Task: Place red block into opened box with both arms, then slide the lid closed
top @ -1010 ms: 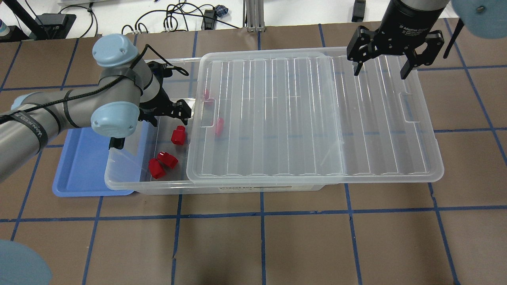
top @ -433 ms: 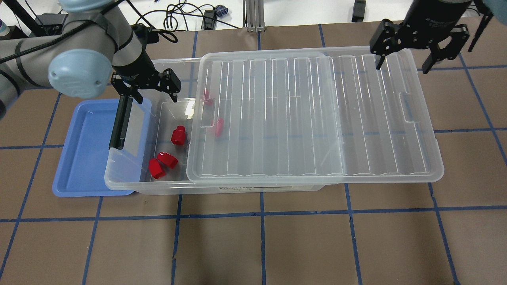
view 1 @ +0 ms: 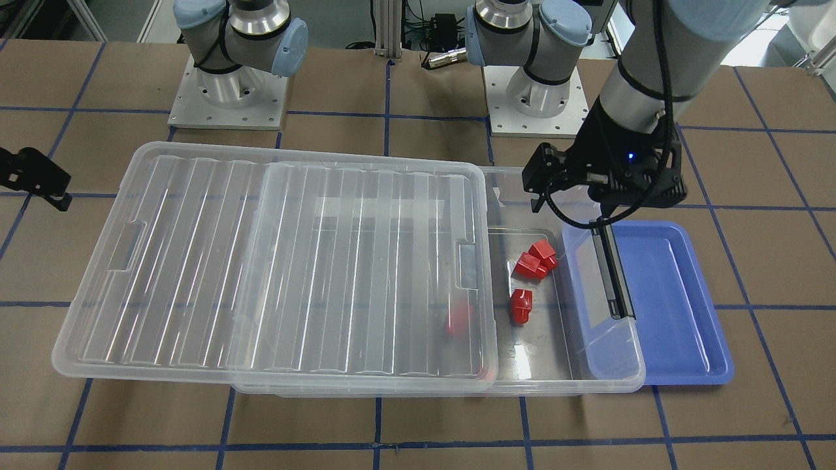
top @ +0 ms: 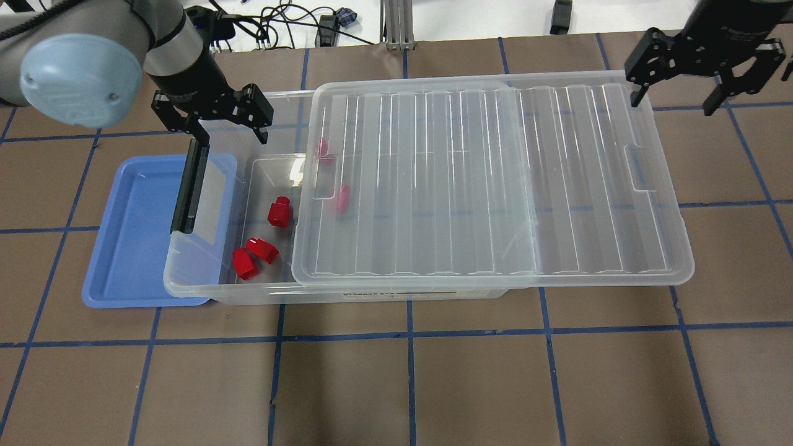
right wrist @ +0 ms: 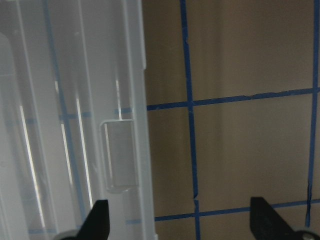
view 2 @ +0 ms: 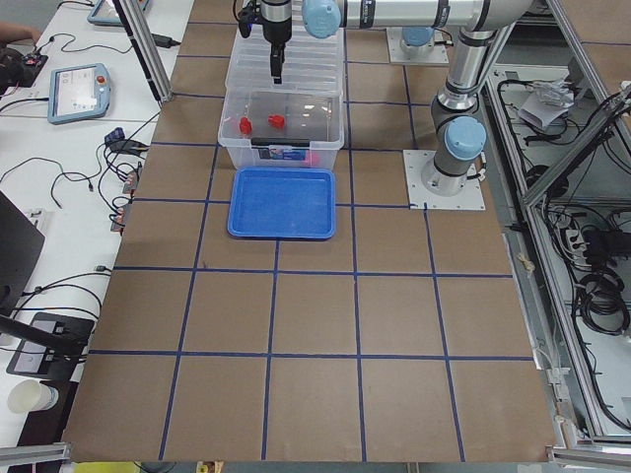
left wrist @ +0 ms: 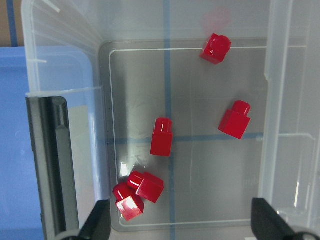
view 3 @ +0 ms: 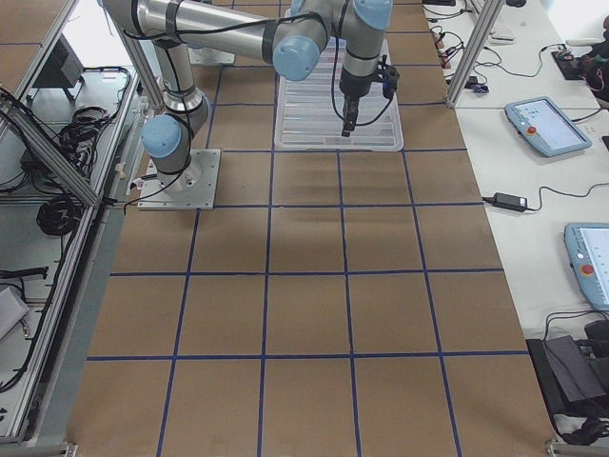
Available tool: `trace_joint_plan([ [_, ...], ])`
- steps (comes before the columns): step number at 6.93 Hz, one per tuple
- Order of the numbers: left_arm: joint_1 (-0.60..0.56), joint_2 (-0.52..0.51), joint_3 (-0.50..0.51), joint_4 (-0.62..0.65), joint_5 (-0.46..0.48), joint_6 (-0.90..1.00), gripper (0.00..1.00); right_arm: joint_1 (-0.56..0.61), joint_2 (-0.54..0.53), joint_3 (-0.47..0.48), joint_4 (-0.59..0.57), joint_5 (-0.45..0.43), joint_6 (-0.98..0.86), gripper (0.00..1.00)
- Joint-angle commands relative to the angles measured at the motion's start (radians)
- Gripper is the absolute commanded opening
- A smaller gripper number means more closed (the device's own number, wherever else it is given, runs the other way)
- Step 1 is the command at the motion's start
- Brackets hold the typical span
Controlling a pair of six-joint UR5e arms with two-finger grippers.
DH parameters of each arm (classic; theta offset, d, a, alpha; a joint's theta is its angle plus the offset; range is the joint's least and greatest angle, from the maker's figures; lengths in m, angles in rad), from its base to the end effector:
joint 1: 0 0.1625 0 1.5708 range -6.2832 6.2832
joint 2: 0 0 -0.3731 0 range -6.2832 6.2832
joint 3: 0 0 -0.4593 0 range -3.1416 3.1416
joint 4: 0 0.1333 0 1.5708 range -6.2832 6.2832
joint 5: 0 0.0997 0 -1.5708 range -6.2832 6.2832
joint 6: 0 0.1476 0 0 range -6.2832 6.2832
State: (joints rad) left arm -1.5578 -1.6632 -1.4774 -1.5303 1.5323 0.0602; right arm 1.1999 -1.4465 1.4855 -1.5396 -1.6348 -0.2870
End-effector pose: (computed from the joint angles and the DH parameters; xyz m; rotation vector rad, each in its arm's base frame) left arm -0.1312 -0.6012 0.3912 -0.0745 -3.1030 0.0665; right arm -0.1000 -0.5988 0.3609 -0.1266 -3.0982 -0.1351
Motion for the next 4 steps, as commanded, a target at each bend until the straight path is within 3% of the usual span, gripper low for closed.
trace_joint_plan([
  [1, -0.001, 0.034, -0.01, -0.023, 0.002, 0.016, 1.0, -0.055, 0.012, 0.12, -0.067, -0.082, -0.047, 1.0],
  [2, 0.002, 0.04, 0.006, -0.057, 0.009, 0.035, 1.0, -0.069, 0.0, 0.187, -0.094, -0.079, -0.046, 1.0],
  [4, 0.01, 0.036, 0.011, -0.062, 0.017, 0.043, 1.0, -0.068, 0.003, 0.229, -0.134, -0.072, -0.044, 1.0],
])
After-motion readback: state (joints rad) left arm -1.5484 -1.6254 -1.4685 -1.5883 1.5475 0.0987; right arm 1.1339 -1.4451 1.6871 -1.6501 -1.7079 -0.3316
